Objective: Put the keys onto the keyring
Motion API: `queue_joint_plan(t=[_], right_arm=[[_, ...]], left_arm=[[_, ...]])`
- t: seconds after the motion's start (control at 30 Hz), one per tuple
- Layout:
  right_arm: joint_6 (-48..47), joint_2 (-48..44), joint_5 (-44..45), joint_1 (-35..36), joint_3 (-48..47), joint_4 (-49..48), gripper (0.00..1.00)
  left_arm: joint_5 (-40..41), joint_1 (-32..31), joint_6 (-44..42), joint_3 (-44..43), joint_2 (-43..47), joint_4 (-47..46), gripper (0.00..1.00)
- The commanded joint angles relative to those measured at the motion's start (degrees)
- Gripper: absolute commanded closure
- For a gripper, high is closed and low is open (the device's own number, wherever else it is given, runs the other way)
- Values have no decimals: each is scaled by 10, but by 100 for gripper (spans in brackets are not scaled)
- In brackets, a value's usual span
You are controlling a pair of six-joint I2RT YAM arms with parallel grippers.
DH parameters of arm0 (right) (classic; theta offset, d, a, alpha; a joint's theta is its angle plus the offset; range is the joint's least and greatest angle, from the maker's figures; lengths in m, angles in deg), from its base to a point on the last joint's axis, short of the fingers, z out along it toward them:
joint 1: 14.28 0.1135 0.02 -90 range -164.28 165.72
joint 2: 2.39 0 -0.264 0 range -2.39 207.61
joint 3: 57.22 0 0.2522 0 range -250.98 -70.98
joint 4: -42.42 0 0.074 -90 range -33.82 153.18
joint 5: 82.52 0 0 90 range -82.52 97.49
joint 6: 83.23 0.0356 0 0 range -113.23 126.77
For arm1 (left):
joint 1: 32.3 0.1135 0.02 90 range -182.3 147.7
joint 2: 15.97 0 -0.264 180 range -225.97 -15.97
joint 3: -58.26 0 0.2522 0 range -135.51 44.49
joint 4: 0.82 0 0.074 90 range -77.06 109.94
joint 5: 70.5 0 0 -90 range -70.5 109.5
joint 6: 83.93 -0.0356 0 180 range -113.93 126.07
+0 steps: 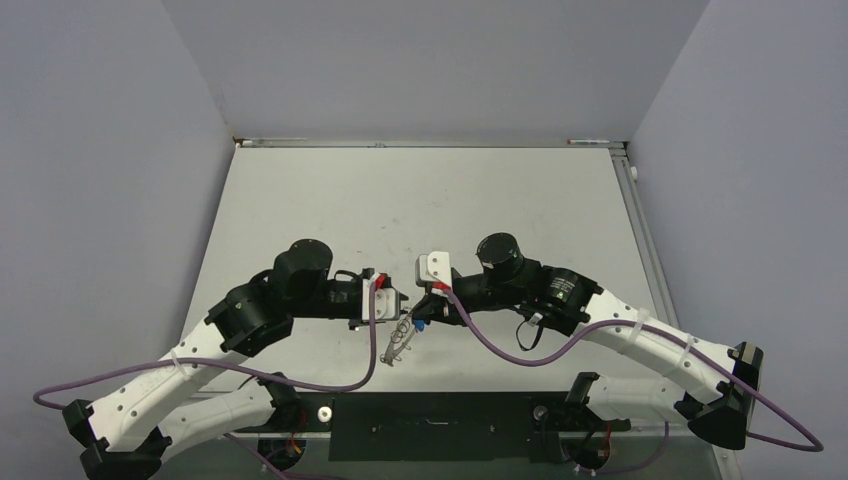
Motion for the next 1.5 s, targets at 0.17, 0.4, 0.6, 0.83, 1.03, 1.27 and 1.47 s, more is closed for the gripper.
queue_joint_plan(t=[0.17,0.4,0.6,0.83,1.03,1.27,1.47], right_arm=[[-7,-2,-7,5,-33,-32,95],[-6,1,-8,6,-32,-33,95],[-3,-4,-5,8,-29,-39,95],[21,-64,40,0,14,-92,55],[43,-119,32,-21,50,-148,50],[74,-99,-24,-31,67,-202,54],[94,-93,-21,-32,84,-246,52]], left_arm=[[-42,-3,-1,13,-1,-41,81],[-61,-3,8,26,-1,-64,97],[-57,-4,15,33,5,-82,100],[-58,30,74,101,97,-222,100],[-130,95,148,162,138,-360,100],[-146,108,200,191,147,-436,100],[-140,116,231,218,156,-488,100]])
